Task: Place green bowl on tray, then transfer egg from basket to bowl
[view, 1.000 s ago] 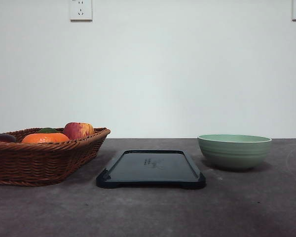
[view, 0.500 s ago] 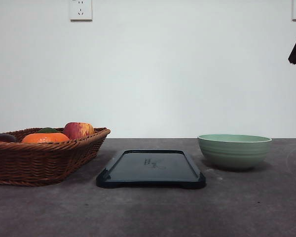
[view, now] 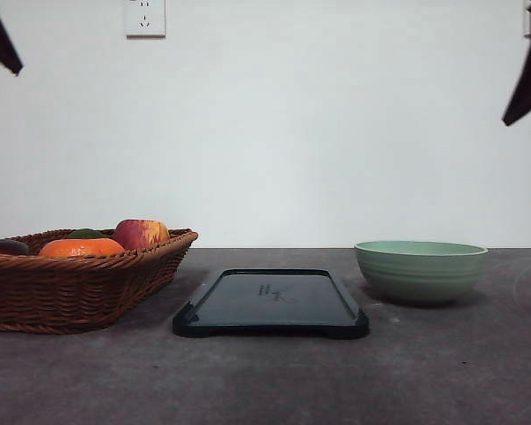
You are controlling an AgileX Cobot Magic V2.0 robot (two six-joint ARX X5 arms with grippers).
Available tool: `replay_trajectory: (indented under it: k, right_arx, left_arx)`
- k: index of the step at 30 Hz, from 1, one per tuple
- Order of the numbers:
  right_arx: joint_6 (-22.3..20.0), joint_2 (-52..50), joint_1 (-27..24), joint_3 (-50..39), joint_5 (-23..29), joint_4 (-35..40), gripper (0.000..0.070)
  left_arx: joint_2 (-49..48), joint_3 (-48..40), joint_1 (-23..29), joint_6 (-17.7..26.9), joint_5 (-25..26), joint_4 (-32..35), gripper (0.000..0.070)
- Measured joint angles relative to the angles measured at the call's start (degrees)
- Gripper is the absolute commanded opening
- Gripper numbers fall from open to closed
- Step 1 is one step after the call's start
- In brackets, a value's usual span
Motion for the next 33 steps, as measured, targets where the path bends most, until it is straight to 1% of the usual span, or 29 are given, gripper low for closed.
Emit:
replay_trajectory:
  k: [4, 9, 15, 18, 26, 33]
  right_arx:
    - [0.04, 0.1, 0.0, 0.36, 0.04, -1.02, 0.0403]
    - [0.51, 3.14, -0.06, 5.45, 0.76, -5.59, 0.0402]
    - [0.69, 12.04, -0.14, 14.91, 4.47, -14.02, 0.0401]
    - [0.69, 17.45, -0.2, 19.46, 6.1, -16.53, 0.04]
    - [0.65, 30.13, -0.24, 29.12, 6.16, -17.13, 0.04]
    - [-0.11, 40.08, -0.24, 35.28, 6.16, -18.09, 0.04]
  left_arx:
    - [0.0, 0.0, 0.02, -0.01, 0.0, 0.07, 0.0367]
    - [0.0, 0.0, 0.01, -1.22, 0.0, 0.37, 0.0361]
    - [0.0, 0.0, 0.01, -2.19, 0.0, 0.89, 0.0361]
    - [0.0, 0.02, 0.02, -2.35, 0.0, 1.07, 0.0361]
    - [0.0, 0.02, 0.0, -2.39, 0.0, 1.07, 0.0361]
    - [0.0, 0.02, 0.01, -2.39, 0.0, 1.26, 0.0361]
